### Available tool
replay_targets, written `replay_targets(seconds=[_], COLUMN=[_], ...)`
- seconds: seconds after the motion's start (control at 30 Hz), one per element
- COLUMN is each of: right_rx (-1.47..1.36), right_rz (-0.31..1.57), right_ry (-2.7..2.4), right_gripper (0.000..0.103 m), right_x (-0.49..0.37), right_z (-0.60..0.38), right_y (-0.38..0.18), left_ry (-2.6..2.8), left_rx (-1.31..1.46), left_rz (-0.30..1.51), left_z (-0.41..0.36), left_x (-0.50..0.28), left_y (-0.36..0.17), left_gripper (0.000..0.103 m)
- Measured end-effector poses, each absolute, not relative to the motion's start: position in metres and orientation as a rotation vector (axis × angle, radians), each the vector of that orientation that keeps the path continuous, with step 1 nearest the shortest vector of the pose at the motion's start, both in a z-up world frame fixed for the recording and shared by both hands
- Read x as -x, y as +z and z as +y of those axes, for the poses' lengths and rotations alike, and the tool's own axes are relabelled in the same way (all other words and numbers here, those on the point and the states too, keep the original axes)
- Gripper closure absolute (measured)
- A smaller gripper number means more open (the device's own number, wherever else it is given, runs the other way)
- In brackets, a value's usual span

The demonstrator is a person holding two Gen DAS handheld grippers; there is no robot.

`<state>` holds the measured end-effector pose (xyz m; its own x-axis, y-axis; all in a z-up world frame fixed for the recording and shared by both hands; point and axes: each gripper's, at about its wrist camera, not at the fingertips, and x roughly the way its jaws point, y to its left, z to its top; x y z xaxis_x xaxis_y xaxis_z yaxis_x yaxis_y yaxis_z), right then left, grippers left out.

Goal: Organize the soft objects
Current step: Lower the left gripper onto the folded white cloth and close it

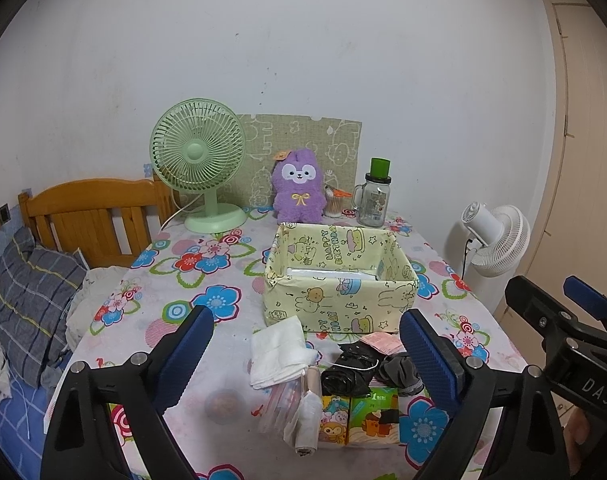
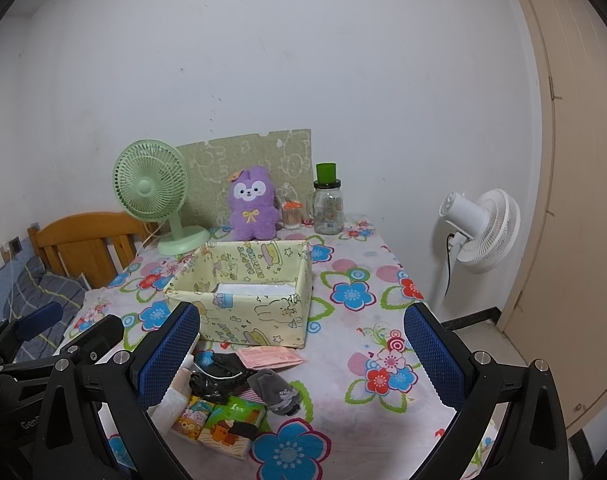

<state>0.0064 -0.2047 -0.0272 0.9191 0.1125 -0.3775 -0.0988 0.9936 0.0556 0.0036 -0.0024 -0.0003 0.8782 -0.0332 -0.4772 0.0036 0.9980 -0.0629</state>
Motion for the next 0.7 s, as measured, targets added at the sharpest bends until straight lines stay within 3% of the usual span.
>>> replay_targets(seconds=[0.7], right_rx=[-0.041], right_rz=[0.464], right_ry=[0.116], right_gripper=[0.000], right_x=[-0.044], right_z=[-0.198], right_y=[-0.051], left_ry=[-0.025], left_rx=[0.060], left_rz=[0.572], left_z=[0.001], left_x=[-0.031], left_y=[-0.023], left_gripper=[0.013])
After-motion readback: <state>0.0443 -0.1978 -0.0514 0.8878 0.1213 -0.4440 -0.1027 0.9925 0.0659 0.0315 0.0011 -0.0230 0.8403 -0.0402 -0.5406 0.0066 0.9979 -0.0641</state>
